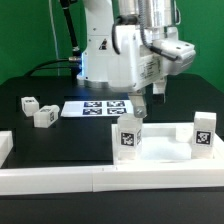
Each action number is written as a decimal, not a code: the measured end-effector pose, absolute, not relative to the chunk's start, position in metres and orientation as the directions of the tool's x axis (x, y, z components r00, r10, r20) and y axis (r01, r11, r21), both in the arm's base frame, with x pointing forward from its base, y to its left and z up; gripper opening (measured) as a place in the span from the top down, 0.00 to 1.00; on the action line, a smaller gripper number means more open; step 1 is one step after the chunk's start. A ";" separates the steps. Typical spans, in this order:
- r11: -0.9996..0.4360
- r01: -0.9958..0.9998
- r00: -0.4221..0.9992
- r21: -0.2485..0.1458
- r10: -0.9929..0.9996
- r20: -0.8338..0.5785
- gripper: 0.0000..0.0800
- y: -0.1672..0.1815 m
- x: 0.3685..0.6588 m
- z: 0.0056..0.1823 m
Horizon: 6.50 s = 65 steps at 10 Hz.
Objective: Assemble square table
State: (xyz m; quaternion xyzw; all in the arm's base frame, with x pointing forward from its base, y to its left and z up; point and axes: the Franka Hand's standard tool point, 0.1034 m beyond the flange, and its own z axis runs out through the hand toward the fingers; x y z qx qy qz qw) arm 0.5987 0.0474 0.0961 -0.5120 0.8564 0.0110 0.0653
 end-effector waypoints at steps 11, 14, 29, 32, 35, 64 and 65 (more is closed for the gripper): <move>0.246 -0.969 -0.246 0.012 -0.964 -0.101 0.19 0.067 0.542 0.081; 0.245 -0.969 -0.245 0.013 -0.964 -0.100 0.19 0.068 0.541 0.080; 0.114 -0.993 -0.114 0.009 -0.993 0.018 0.22 0.080 0.499 0.010; 0.114 -0.993 -0.114 0.009 -0.993 0.018 0.45 0.080 0.499 0.010; 0.094 -0.995 -0.094 0.029 -0.995 0.018 0.91 0.082 0.493 0.008; -0.984 -0.048 0.977 0.170 -0.011 0.211 0.92 -0.083 0.496 0.025; -0.982 0.048 0.977 0.182 0.084 0.195 0.92 -0.081 0.511 0.030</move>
Offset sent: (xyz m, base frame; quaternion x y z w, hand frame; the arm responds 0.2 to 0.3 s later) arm 0.0000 0.0000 0.0000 0.0000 0.0000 0.0000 1.0000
